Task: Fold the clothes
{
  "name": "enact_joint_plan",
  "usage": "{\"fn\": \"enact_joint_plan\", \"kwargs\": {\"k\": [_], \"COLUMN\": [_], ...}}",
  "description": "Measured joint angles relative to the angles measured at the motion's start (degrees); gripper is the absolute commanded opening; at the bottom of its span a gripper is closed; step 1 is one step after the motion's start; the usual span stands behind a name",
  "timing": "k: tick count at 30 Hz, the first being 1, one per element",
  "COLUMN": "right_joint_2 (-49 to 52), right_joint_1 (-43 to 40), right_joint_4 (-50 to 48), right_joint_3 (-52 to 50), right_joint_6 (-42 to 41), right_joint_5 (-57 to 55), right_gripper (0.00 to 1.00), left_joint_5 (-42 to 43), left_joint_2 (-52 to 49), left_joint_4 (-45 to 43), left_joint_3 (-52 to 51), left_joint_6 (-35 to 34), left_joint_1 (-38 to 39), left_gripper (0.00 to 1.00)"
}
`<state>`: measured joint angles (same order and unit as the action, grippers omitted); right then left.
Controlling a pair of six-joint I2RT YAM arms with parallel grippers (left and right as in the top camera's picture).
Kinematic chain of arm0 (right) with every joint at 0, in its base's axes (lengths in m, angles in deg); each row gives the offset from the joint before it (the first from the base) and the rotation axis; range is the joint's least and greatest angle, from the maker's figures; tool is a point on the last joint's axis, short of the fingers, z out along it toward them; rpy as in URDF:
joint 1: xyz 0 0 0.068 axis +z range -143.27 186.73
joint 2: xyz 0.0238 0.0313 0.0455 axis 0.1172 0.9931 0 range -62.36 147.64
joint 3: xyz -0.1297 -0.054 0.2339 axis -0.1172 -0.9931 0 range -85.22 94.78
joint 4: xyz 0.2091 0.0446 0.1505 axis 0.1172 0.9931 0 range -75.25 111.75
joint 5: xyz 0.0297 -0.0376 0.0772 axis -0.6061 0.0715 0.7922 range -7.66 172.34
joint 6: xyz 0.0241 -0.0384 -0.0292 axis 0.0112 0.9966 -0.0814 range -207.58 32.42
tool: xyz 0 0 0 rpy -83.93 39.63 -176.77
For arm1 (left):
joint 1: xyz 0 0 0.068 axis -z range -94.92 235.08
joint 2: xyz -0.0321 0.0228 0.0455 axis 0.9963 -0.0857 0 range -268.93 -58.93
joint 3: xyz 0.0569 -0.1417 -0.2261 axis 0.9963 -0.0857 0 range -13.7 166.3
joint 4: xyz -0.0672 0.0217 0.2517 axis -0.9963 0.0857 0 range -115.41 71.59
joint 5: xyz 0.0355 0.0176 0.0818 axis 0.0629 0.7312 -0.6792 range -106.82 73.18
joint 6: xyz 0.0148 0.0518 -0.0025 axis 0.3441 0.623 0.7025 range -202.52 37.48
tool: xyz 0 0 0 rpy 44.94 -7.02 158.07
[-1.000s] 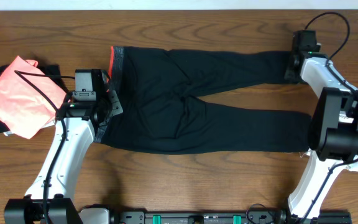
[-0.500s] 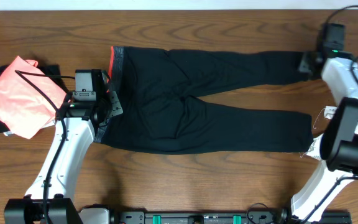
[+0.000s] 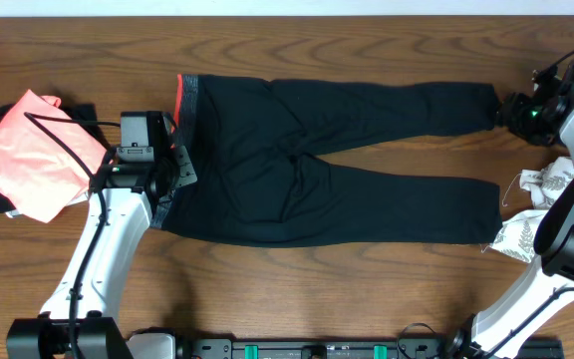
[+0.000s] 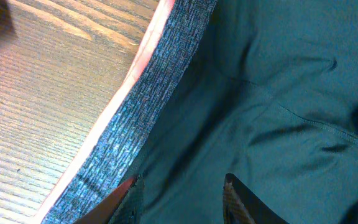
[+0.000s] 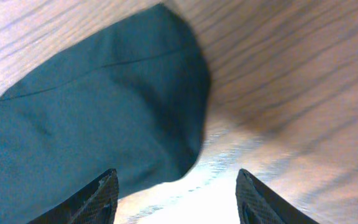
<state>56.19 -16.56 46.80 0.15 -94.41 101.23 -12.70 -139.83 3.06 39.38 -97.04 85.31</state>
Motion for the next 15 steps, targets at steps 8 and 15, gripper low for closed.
{"fn": "enact_joint_plan", "kwargs": {"k": [8,15], "right_joint_2": [5.44,7.39], "right_joint_1": [-0.09,-0.04], "right_joint_4": [-2.01,-5.92], "right_joint_3": [0.04,0.52], "right_joint_6": [-2.08,-3.61], "right_joint_5": [3.54,6.40], "right_gripper": [0.59,0.22], "left_joint_5": [0.00,0.00], "left_joint_2": [0.00,0.00], "left_joint_4": [0.48,0.63], "left_joint_3": [0.00,0.00], "left_joint_6": [0.02,0.04], "left_joint_1": [0.00,0.02], "left_gripper": [0.42,0.42]}}
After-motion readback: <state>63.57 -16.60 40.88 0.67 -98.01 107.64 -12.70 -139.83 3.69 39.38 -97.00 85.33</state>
